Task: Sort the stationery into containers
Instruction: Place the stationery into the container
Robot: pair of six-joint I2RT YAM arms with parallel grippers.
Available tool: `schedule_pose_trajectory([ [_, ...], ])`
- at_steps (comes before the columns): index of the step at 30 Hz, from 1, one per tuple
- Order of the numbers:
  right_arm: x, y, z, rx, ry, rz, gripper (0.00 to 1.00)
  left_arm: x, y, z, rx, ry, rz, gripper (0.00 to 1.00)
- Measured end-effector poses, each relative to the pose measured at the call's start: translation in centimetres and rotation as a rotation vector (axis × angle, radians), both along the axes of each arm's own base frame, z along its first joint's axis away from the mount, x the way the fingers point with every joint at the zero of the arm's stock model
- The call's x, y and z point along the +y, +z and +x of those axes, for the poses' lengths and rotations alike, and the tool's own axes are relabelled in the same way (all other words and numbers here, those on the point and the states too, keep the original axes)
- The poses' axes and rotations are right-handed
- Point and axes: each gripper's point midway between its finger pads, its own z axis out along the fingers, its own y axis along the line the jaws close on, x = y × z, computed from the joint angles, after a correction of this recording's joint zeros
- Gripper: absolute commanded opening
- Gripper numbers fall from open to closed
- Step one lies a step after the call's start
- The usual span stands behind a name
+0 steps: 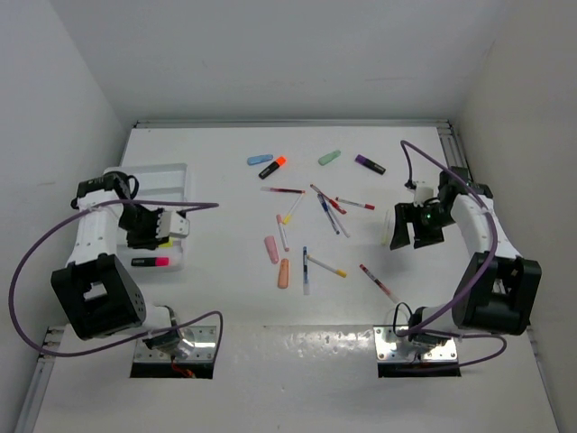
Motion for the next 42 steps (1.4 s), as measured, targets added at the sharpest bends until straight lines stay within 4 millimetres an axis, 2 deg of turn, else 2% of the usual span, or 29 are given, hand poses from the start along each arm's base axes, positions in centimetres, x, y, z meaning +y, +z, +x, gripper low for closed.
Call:
schedule_pose_trajectory([
  [5, 0.1, -0.4, 0.1, 0.026, -0.005, 0.007, 0.73, 1.7, -1.9, -1.5, 0.042, -0.043, 0.050, 0.00],
  [16, 0.2, -0.5, 0.2, 0.035, -0.004, 0.005, 0.73, 6.4, -5.7, -1.4, 0.108, -0.010, 0.090, 0.00],
  [28, 0.3, -0.4, 0.7, 0.048, -0.006, -0.005, 0.73, 11.0, -6.7, -1.5, 0.107, 0.078, 0.135, 0.00],
  [35, 0.6, 0.0, 1.0, 0.045, 0.000, -0.007, 0.73, 12.4, -7.1, -1.3, 0.098, 0.105, 0.159, 0.01],
  [41, 0.5, 0.1, 1.0, 0.051, 0.003, -0.025, 0.73, 13.5, -7.3, -0.1, 0.082, 0.107, 0.172, 0.10],
  [42, 0.5, 0.1, 1.0, 0.052, 0.005, -0.029, 0.73, 13.7, -7.3, 0.0, 0.080, 0.106, 0.176, 0.16],
])
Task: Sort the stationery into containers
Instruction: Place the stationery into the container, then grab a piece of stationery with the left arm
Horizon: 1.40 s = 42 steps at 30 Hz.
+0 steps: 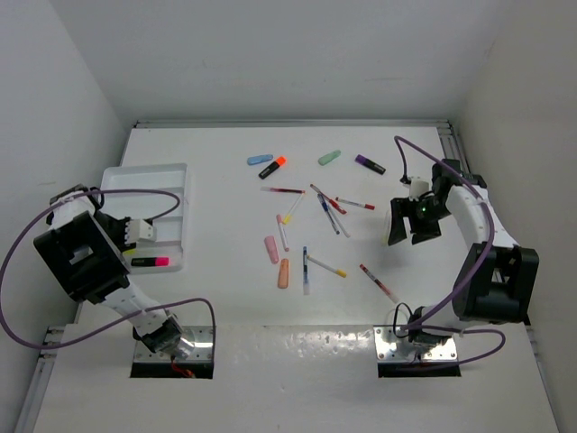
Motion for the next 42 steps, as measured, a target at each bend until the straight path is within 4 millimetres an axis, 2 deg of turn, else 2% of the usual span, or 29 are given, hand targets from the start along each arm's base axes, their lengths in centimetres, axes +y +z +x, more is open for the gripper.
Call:
schedule_pose_trajectory([
  [3, -0.1, 0.1, 0.1, -0.003, 0.001, -0.007, 0.73, 0.2, -0.1, 0.1, -0.001, 0.000, 0.007, 0.27],
  [8, -0.3, 0.1, 0.2, 0.004, -0.001, -0.019, 0.73, 0.2, -0.1, 0.1, 0.001, -0.002, 0.008, 0.37],
  [13, -0.2, 0.0, 0.3, 0.011, 0.005, -0.019, 0.73, 0.2, 0.0, -0.1, 0.008, -0.006, 0.003, 0.60],
  [18, -0.2, 0.1, 0.3, 0.012, 0.006, -0.018, 0.73, 0.0, 0.8, 0.3, -0.011, -0.001, -0.018, 0.60],
  [20, -0.2, 0.2, 0.3, 0.012, 0.006, -0.018, 0.73, 0.1, 2.6, 1.6, -0.054, 0.007, -0.032, 0.59],
  [22, -0.2, 0.2, 0.3, 0.011, 0.006, -0.018, 0.73, 0.1, 6.0, 4.1, -0.135, 0.035, -0.056, 0.59],
  [24, -0.2, 0.2, 0.4, 0.008, 0.005, -0.018, 0.72, -0.1, 10.4, 8.0, -0.259, 0.099, -0.082, 0.59],
  [25, -0.2, 0.2, 0.5, 0.007, 0.002, -0.017, 0.73, -0.9, 12.6, 10.1, -0.327, 0.110, -0.098, 0.59],
  [26, -0.1, 0.2, 0.6, 0.008, 0.000, -0.014, 0.72, -2.3, 14.8, 12.2, -0.389, 0.116, -0.126, 0.59],
  [28, -0.1, 0.4, 1.1, 0.007, -0.009, -0.006, 0.72, -6.9, 17.8, 15.4, -0.473, 0.098, -0.216, 0.59],
  [30, 0.1, 0.6, 2.1, 0.002, -0.019, 0.006, 0.72, -13.1, 18.8, 17.9, -0.494, 0.110, -0.312, 0.59],
  [32, 0.1, 0.6, 3.2, -0.010, -0.029, 0.011, 0.72, -19.7, 18.9, 20.0, -0.489, 0.124, -0.403, 0.58],
  [35, 0.2, 0.5, 3.9, -0.015, -0.042, 0.017, 0.72, -28.4, 17.7, 23.1, -0.440, 0.168, -0.531, 0.57],
  [37, 0.1, 0.5, 4.2, -0.012, -0.048, 0.019, 0.72, -32.3, 16.5, 26.2, -0.397, 0.245, -0.616, 0.57],
  [40, 0.1, 0.2, 4.5, -0.004, -0.055, 0.021, 0.72, -35.4, 13.1, 30.8, -0.352, 0.359, -0.714, 0.58],
  [42, 0.2, 0.0, 4.5, 0.005, -0.058, 0.022, 0.72, -36.5, 10.1, 32.4, -0.316, 0.425, -0.741, 0.59],
])
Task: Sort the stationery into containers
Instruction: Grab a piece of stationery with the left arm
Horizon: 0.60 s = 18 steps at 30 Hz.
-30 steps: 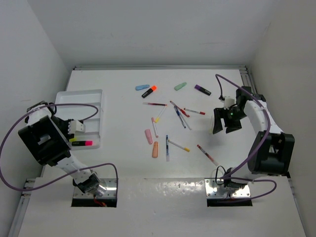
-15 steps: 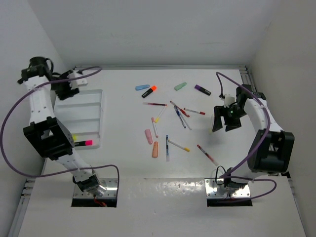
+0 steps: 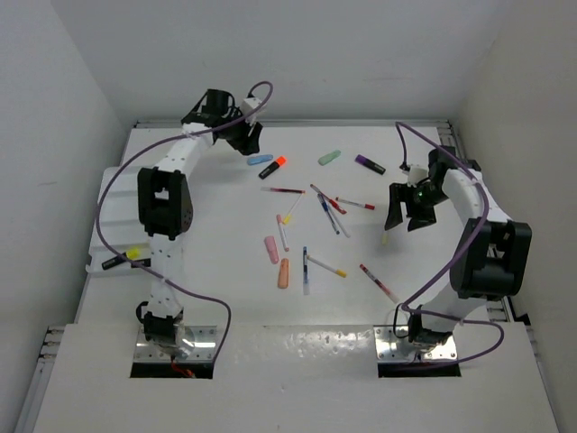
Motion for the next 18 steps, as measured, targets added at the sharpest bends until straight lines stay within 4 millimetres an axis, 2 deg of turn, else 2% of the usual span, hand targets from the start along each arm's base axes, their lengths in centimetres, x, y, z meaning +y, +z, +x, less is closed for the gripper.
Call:
schedule_pose_trajectory([
  [2, 0.0, -0.2, 0.0, 0.007, -0.001, 0.001, 0.72, -0.5, -2.8, 0.9, 0.041, 0.038, -0.014, 0.59],
  [5, 0.0, -0.2, 0.0, 0.009, -0.003, 0.001, 0.72, -1.8, -5.4, 1.7, 0.061, 0.065, -0.020, 0.59],
  [10, 0.0, -0.5, 0.0, 0.023, -0.004, 0.003, 0.72, -5.2, -6.7, 3.2, 0.027, 0.061, -0.045, 0.59],
  [13, 0.0, -1.0, 0.0, 0.041, -0.004, 0.006, 0.72, -6.9, -7.3, 3.3, 0.022, 0.053, -0.062, 0.60],
  [18, 0.0, -1.6, -0.1, 0.064, -0.004, 0.009, 0.72, -7.5, -7.7, 3.6, 0.012, 0.068, -0.068, 0.60],
])
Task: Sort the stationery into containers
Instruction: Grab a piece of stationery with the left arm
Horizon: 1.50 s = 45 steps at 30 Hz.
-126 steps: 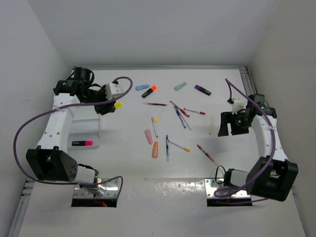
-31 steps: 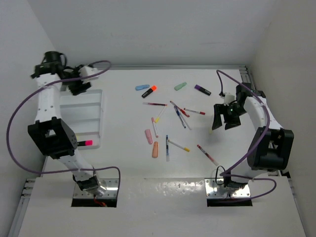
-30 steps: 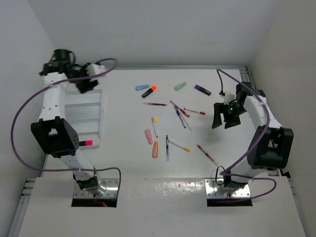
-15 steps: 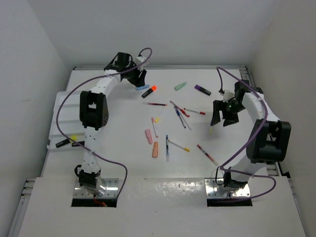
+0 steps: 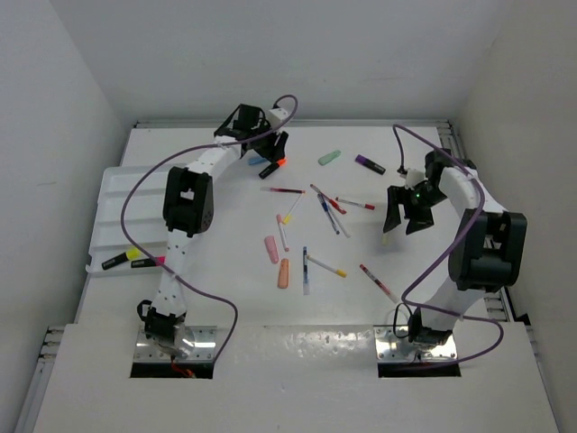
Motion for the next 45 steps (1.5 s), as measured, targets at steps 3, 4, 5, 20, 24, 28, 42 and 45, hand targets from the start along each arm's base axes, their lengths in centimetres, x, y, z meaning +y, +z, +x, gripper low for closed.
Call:
schedule_pose_trajectory([
  [3, 0.0, -0.2, 0.0, 0.006, 0.000, 0.001, 0.71, 0.1, -0.4, 0.1, 0.002, 0.009, 0.005, 0.60],
  [4, 0.0, -0.2, 0.0, 0.006, 0.000, 0.001, 0.71, 0.2, -0.6, 0.1, 0.005, 0.011, 0.007, 0.60],
  [5, 0.0, -0.2, 0.0, 0.006, 0.000, 0.001, 0.71, 0.3, -0.9, 0.0, 0.010, 0.013, 0.013, 0.60],
  [20, 0.0, -0.4, 0.0, 0.014, 0.000, 0.003, 0.71, 1.2, -5.0, -2.1, 0.049, -0.029, 0.117, 0.43],
  [24, 0.0, -0.4, 0.0, 0.014, 0.000, 0.003, 0.71, 1.0, -4.9, -2.5, 0.050, -0.045, 0.133, 0.23],
  [28, 0.2, -0.3, 0.0, 0.012, 0.001, 0.014, 0.71, 0.8, -4.9, -4.7, 0.093, -0.071, 0.162, 0.11],
  [42, 1.3, 3.0, -0.5, -0.112, 0.027, 0.062, 0.71, 5.8, 15.9, -18.1, -0.124, -0.303, 0.127, 0.00],
  [45, 1.7, 3.0, -1.0, -0.114, 0.033, 0.082, 0.71, 10.8, 19.5, -21.7, -0.201, -0.340, 0.169, 0.00],
])
